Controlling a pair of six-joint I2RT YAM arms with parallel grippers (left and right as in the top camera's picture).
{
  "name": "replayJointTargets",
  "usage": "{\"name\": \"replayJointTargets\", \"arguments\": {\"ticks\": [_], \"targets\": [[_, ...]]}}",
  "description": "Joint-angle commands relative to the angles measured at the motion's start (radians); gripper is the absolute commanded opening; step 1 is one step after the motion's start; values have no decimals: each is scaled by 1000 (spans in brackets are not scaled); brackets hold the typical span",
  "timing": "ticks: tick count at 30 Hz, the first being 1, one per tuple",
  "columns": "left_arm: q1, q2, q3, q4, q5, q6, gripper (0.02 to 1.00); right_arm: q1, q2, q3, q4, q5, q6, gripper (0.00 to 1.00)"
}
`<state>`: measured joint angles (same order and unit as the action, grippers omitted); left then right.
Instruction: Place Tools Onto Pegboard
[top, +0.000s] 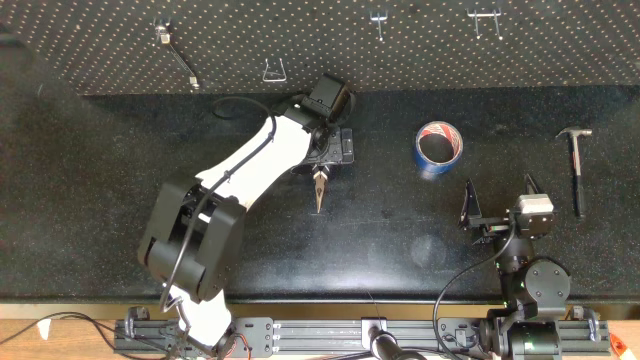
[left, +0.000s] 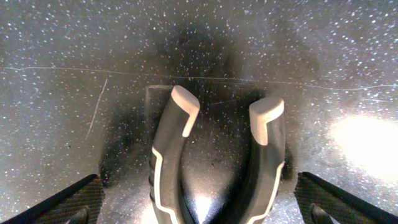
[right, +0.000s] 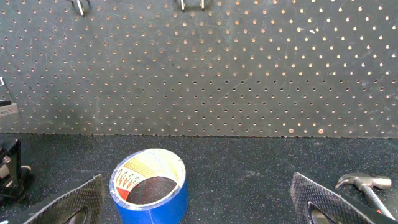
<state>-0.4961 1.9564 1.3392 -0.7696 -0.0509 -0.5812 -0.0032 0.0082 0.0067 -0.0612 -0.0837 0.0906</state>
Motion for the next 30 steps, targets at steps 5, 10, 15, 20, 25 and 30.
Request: {"name": "replayJointTargets", "arguments": {"ticks": [5,10,15,20,25,30], "targets": [[3,17,26,0,2,-13,996,8,-7,-3,-5,-13,-18,972],[3,30,26,0,2,-13,996,8,-7,-3,-5,-13,-18,972],[3,30,26,0,3,-13,996,8,-7,-3,-6,-13,-18,972],[3,30,26,0,2,-13,812,8,-7,-3,-5,-13,-18,972],[3,30,26,0,2,-13,715,8,-7,-3,-5,-13,-18,972],[3,30,26,0,2,-9,678,8,-7,-3,-5,-13,-18,972]]}}
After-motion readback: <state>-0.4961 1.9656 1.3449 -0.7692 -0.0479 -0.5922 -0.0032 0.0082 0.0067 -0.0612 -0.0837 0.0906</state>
